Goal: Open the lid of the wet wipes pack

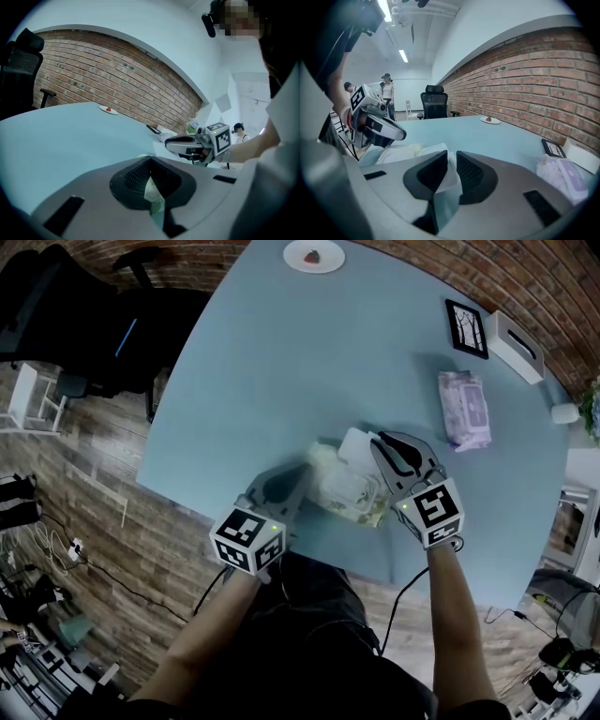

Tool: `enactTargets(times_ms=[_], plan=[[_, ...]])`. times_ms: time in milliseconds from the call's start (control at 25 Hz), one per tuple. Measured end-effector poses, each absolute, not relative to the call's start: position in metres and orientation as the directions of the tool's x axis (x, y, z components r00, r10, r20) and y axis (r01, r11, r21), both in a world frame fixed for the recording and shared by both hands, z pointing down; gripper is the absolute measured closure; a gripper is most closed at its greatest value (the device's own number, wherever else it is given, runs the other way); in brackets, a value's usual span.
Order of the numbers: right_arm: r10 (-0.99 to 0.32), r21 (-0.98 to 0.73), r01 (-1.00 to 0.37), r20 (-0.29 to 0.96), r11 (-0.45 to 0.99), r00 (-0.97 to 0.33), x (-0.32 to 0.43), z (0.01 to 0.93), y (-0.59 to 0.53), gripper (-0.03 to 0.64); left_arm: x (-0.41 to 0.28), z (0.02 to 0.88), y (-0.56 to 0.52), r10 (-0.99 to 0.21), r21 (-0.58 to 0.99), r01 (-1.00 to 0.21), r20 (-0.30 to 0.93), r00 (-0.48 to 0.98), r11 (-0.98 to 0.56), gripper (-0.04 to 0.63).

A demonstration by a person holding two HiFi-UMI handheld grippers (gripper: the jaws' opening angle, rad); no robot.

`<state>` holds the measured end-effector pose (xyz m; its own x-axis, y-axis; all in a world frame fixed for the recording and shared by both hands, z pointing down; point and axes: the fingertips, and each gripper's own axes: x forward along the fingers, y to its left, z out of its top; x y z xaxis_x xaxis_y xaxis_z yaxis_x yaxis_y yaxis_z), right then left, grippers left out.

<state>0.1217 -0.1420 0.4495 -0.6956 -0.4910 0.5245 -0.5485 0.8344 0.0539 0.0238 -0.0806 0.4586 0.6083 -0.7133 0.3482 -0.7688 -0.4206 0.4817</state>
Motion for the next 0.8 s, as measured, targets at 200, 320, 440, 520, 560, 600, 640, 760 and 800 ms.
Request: enactTargets(times_ms=[200, 320, 440, 520, 560, 600, 640, 760, 800], plan=[[-0.480, 0.040, -0.547, 0.537, 0.836, -0.694, 0.123, 0.457, -0.144, 0.554, 0.021, 0.461, -0.080, -0.719, 0.480, -0.776, 0.355, 0.598, -0.409, 0.583], [-0.464, 0.067, -0.524, 0.571, 0.849, -0.678, 0.123, 0.465, -0.141, 0.565, 0.021, 0.463, -0.080, -0.721, 0.479, -0.780, 0.360, 0.593, -0.402, 0.583], [-0.447, 0.073, -0.505, 0.586, 0.860, -0.676, 0.124, 0.470, -0.138, 0.565, 0.023, 0.463, -0.080, -0.723, 0.479, -0.782, 0.360, 0.590, -0.400, 0.583], [-0.438, 0.049, -0.510, 0.585, 0.859, -0.682, 0.124, 0.471, -0.138, 0.566, 0.024, 0.463, -0.081, -0.723, 0.479, -0.782, 0.360, 0.590, -0.399, 0.583], [-0.434, 0.040, -0.510, 0.587, 0.859, -0.684, 0.125, 0.471, -0.138, 0.566, 0.024, 0.463, -0.080, -0.723, 0.479, -0.782, 0.361, 0.589, -0.398, 0.583], [-0.428, 0.034, -0.509, 0.590, 0.860, -0.684, 0.125, 0.472, -0.138, 0.568, 0.024, 0.462, -0.080, -0.724, 0.479, -0.783, 0.361, 0.587, -0.397, 0.583], [-0.422, 0.029, -0.506, 0.593, 0.862, -0.686, 0.126, 0.472, -0.138, 0.569, 0.023, 0.462, -0.080, -0.726, 0.478, -0.785, 0.362, 0.585, -0.394, 0.583], [-0.403, 0.014, -0.495, 0.602, 0.869, -0.689, 0.126, 0.474, -0.139, 0.575, 0.022, 0.462, -0.079, -0.731, 0.475, -0.790, 0.365, 0.577, -0.387, 0.583], [-0.399, 0.013, -0.492, 0.605, 0.870, -0.689, 0.126, 0.474, -0.139, 0.577, 0.022, 0.462, -0.078, -0.732, 0.474, -0.792, 0.366, 0.574, -0.384, 0.583]])
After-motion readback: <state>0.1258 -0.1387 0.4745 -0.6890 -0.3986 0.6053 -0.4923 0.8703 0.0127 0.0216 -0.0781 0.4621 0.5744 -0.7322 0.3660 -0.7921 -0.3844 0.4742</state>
